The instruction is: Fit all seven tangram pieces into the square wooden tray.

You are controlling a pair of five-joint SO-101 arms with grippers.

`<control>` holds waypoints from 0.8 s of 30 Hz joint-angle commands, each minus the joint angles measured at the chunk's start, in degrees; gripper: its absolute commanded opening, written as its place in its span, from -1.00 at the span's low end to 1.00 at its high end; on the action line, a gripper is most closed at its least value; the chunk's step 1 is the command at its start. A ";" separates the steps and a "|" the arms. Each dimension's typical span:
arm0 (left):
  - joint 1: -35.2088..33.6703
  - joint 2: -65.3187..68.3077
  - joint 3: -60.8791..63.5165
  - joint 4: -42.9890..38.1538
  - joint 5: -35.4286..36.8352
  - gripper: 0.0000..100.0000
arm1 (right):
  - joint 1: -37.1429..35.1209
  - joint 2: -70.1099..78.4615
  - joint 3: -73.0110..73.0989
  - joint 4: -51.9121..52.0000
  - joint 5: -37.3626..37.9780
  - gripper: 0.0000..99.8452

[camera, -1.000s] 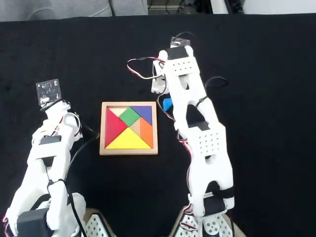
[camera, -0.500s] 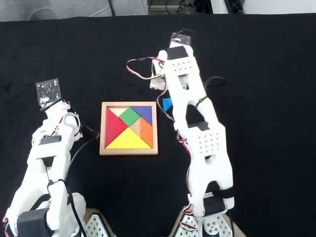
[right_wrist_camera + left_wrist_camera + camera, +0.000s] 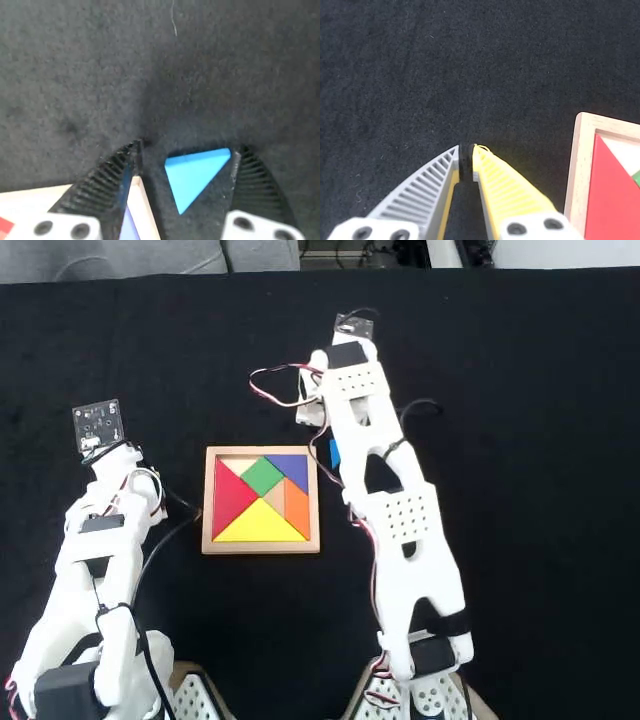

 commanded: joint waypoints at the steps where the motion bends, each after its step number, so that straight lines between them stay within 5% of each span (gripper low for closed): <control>1: 0.40 0.09 -3.21 -1.23 -0.53 -0.87 | -1.05 -0.22 -6.37 3.52 0.62 -0.43; 11: 0.40 0.09 -3.21 -1.23 -0.53 -0.87 | -0.97 4.79 -9.80 3.96 0.97 -0.72; 24: 0.40 0.09 -3.12 -1.23 -0.62 -0.87 | -1.49 4.18 -13.23 8.79 5.54 -0.60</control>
